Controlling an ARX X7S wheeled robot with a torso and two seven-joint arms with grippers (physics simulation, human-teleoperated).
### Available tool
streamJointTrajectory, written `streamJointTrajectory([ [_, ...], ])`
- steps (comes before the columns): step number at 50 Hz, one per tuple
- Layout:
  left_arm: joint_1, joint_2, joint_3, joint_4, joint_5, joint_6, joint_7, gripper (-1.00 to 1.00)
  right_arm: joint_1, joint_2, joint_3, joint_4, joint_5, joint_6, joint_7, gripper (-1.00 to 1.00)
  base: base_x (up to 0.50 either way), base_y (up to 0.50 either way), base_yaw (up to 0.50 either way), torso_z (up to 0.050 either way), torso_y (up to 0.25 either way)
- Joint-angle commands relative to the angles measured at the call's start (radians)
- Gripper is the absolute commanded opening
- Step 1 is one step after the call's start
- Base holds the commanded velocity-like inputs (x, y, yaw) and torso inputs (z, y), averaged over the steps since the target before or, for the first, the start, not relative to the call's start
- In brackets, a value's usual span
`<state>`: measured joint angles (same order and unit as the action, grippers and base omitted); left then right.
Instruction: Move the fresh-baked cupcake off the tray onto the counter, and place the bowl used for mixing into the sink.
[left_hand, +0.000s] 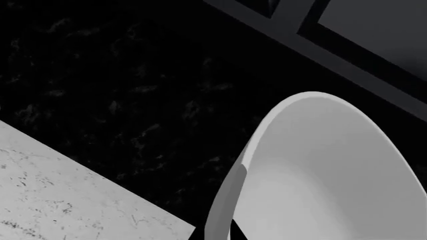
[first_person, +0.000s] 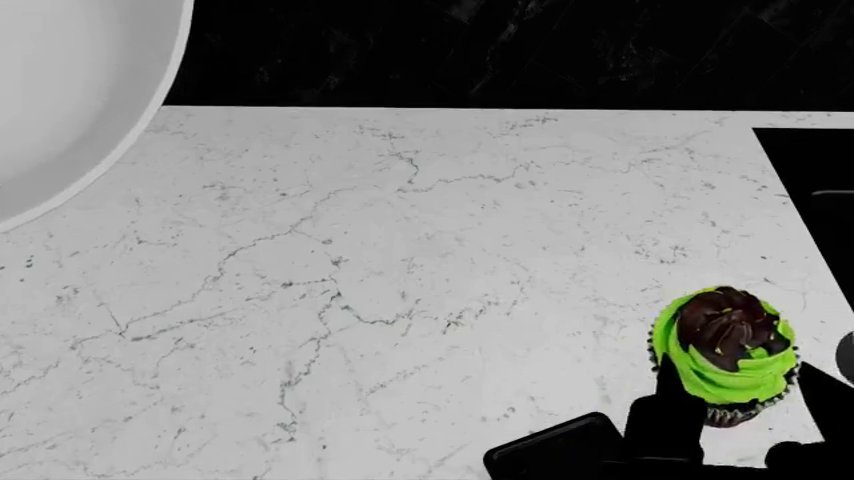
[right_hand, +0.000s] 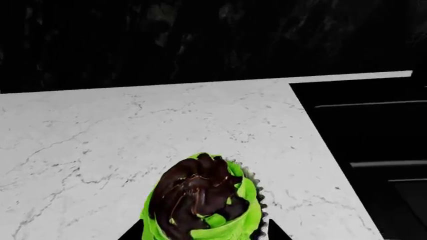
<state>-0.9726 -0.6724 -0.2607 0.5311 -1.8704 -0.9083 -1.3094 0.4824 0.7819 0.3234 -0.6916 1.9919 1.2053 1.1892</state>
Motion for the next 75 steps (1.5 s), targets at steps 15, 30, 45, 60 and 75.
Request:
streamJointTrajectory([
  [15,-0.022,-0.015,0.023,0.013,-0.018,0.023,-0.053,-1.0,0.049,-0.113,-0.093,0.281,-0.431,-0.008,-0.284,-1.0,0.0,0.0,0.0,0.0,0.001],
  [30,0.022,-0.015,-0.001,0.006,0.008,0.032,-0.016,-1.0,0.022,-0.143,-0.208,0.42,-0.621,-0.043,-0.418,-1.0,0.0,0.0,0.0,0.001,0.001],
  [45,0.002,-0.025,0.017,0.009,-0.004,0.038,-0.032,-1.0,-0.029,-0.15,-0.247,0.489,-0.702,-0.095,-0.514,-1.0,0.0,0.0,0.0,0.0,0.001],
  [60,0.003,-0.026,0.029,0.006,-0.002,0.041,-0.023,-1.0,-0.05,-0.157,-0.266,0.508,-0.708,-0.094,-0.512,-1.0,0.0,0.0,0.0,0.0,0.0],
  [75,-0.001,-0.025,0.043,0.01,-0.001,0.047,-0.022,-1.0,0.052,-0.048,-0.147,0.251,-0.43,-0.007,-0.225,1.0,0.0,0.0,0.0,0.0,0.0],
])
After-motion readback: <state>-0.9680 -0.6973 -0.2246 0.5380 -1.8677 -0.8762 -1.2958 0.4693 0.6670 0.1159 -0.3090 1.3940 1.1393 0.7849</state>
